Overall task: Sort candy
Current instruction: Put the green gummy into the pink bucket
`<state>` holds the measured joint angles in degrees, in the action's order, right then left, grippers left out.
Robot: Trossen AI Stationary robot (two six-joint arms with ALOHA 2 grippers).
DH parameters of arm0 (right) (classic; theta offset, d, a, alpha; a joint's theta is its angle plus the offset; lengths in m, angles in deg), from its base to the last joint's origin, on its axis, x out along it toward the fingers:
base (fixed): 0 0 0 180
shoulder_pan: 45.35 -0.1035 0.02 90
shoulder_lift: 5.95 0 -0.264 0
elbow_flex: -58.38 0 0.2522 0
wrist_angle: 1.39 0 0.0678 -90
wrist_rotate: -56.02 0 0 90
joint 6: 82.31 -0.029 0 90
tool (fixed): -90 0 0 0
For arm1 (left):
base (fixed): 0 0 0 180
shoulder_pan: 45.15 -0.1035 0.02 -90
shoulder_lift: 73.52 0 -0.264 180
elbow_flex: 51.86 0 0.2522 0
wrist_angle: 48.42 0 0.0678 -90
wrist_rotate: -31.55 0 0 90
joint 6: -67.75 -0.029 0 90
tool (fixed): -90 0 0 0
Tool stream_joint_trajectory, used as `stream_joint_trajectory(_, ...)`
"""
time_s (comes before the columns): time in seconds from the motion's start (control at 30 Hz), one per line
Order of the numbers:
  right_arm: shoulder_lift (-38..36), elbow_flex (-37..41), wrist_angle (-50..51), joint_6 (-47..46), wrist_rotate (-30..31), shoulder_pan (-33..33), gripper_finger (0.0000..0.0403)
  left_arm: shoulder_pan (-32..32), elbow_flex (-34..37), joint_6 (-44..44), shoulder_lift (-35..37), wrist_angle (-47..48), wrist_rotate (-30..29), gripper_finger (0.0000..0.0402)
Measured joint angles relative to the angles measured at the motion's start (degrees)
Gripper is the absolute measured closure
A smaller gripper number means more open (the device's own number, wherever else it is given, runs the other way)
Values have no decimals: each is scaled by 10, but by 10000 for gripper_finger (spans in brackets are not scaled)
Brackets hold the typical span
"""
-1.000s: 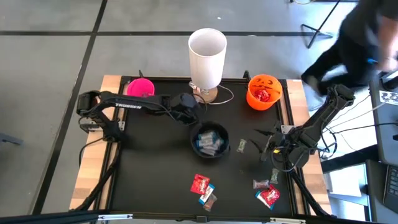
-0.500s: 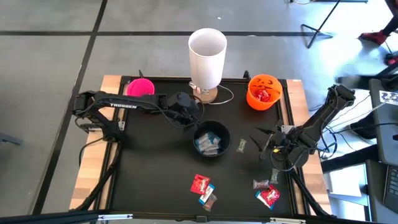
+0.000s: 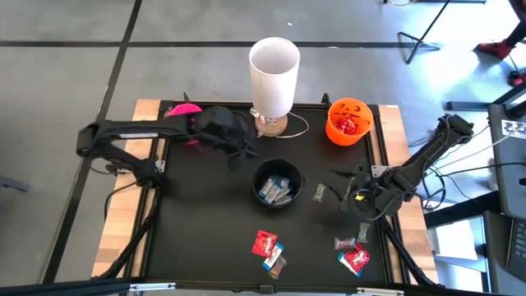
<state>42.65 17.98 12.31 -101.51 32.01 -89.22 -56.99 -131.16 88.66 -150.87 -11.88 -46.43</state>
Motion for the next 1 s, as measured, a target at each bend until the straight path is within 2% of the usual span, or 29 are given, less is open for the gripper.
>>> stream_joint_trajectory(0.1,0,0,2,0,-50,20,185,25,2,-40,46,-2,-49,249)
stream_joint_trajectory(0.23,0,0,17,-8,-137,58,185,75,41,-72,85,-63,-130,250)
stream_joint_trajectory(0.37,0,0,84,-67,-197,95,185,107,129,-74,115,-155,-143,250)
stream_joint_trajectory(0.5,0,0,179,-144,-245,117,185,113,246,-36,154,-318,-145,250)
stream_joint_trajectory(0.63,0,0,258,-197,-260,121,185,113,349,4,157,-530,-145,250)
stream_joint_trajectory(0.73,0,0,300,-214,-261,121,185,113,394,23,151,-637,-148,250)
stream_joint_trajectory(0.83,0,0,329,-223,-262,121,185,115,417,30,149,-673,-162,250)
stream_joint_trajectory(1.0,0,1,363,-242,-284,121,185,125,419,25,150,-677,-199,250)
